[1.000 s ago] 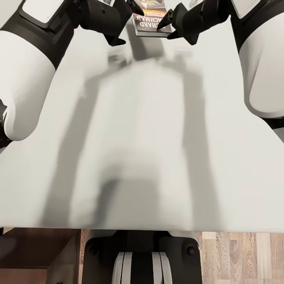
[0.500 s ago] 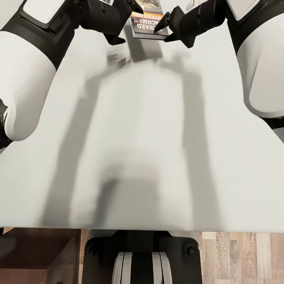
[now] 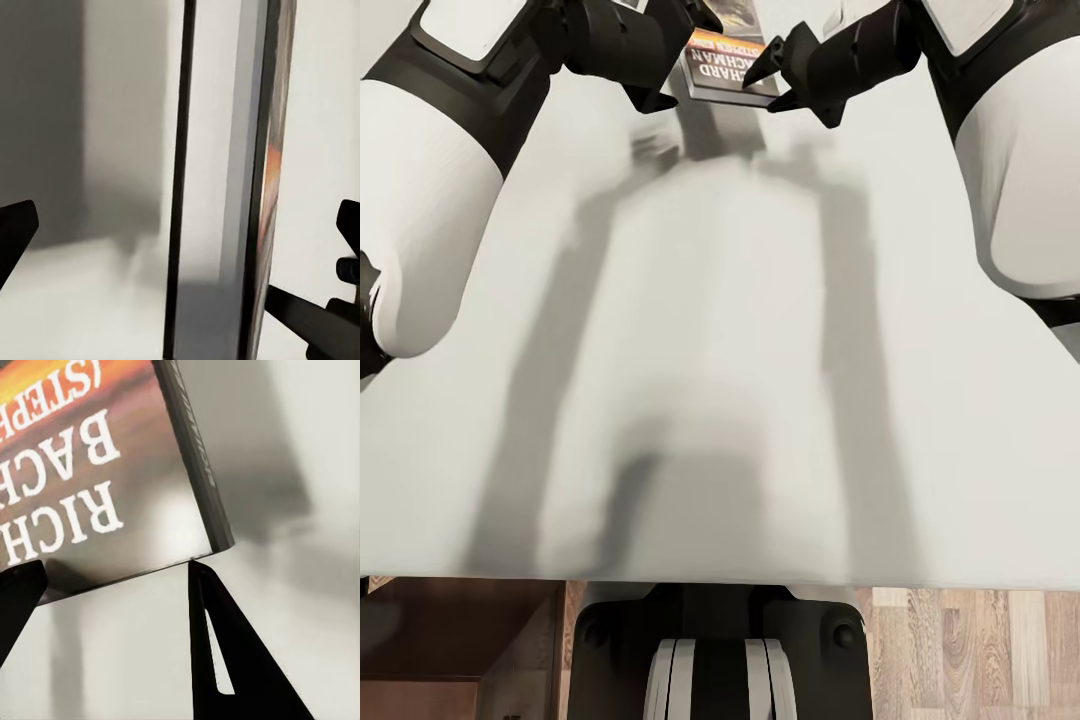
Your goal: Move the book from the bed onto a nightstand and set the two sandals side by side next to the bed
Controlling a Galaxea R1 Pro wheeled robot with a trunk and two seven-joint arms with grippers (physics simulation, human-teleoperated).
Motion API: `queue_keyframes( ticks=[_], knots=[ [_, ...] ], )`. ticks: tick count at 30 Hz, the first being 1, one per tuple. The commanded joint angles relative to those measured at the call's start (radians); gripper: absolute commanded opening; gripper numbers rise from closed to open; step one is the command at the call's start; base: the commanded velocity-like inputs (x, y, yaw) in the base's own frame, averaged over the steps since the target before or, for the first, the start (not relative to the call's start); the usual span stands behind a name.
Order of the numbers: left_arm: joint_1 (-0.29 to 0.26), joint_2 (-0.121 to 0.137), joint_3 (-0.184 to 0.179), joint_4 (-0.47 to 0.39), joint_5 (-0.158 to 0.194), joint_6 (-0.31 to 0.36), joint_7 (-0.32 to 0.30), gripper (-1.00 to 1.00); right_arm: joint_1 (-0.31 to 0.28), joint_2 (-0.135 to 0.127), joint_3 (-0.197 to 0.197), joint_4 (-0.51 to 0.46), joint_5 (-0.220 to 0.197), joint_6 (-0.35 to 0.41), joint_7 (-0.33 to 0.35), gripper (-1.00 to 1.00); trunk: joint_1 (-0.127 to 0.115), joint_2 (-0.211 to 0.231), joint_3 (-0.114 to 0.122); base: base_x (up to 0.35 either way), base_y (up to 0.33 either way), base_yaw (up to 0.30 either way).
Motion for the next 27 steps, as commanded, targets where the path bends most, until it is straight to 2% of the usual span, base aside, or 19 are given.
queue_keyframes(
  ticks=[1, 18, 19, 27],
  knots=[
    [0.001, 0.001, -0.004, -0.001, 0.011, -0.002, 0.008, 1.0, -0.001, 0.001, -0.003, 0.001, -0.005, 0.004, -0.003, -1.0, 0.0, 0.0, 0.0, 0.0, 0.0, 0.0],
    [0.018, 0.001, -0.005, -0.002, 0.008, -0.012, 0.0, 1.0, -0.014, 0.001, -0.004, 0.016, -0.009, 0.004, -0.003, -1.0, 0.0, 0.0, 0.0, 0.0, 0.0, 0.0],
    [0.018, 0.002, -0.005, -0.002, 0.009, -0.012, -0.003, -1.0, -0.015, 0.001, -0.004, 0.017, -0.009, 0.004, -0.003, -1.0, 0.0, 0.0, 0.0, 0.0, 0.0, 0.0],
    [0.02, 0.002, -0.005, -0.001, 0.009, -0.011, -0.014, -1.0, -0.02, 0.0, -0.005, 0.021, -0.009, 0.004, -0.003, -1.0, 0.0, 0.0, 0.0, 0.0, 0.0, 0.0]
  ],
)
